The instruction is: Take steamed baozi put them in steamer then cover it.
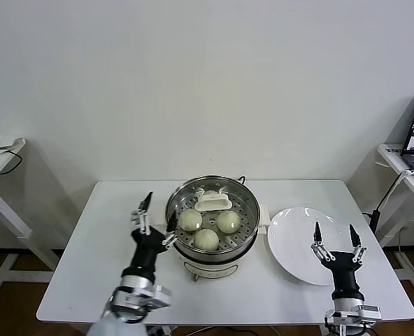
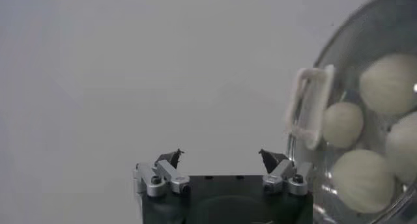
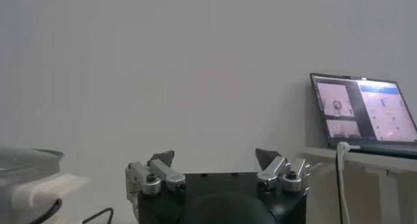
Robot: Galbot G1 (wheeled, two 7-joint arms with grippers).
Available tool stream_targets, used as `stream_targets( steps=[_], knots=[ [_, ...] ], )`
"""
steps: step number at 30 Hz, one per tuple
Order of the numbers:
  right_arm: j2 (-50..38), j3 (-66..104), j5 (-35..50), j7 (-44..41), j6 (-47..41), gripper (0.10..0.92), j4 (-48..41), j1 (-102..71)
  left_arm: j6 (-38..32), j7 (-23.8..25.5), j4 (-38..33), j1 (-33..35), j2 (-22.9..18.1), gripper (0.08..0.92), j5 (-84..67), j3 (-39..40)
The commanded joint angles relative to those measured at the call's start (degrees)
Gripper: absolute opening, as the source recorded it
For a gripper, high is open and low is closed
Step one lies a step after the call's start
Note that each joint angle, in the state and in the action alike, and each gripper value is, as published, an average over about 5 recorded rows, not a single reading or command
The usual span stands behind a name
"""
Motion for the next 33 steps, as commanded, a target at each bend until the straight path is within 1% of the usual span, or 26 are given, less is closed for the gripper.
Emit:
stream_targets(
  steps=[1,14,33],
  knots=[
    [-0.19,-0.1,2.99,-1.96,-6.6,0.823,7.13,-0.99,-16.12,0.88,2.93,6.78,-1.74,0.823,-35.82,-19.89],
    [-0.21,-0.27,3.6,-2.8,-7.81,0.823,7.2,-1.07,-17.19,1.41,5.51,7.2,-2.49,0.823,-38.71,-19.83],
    [0.34,0.07,2.13,-3.14,-8.49,0.823,7.56,-2.36,-17.73,1.36,6.41,7.56,-2.25,0.823,-39.24,-18.41]
  ],
)
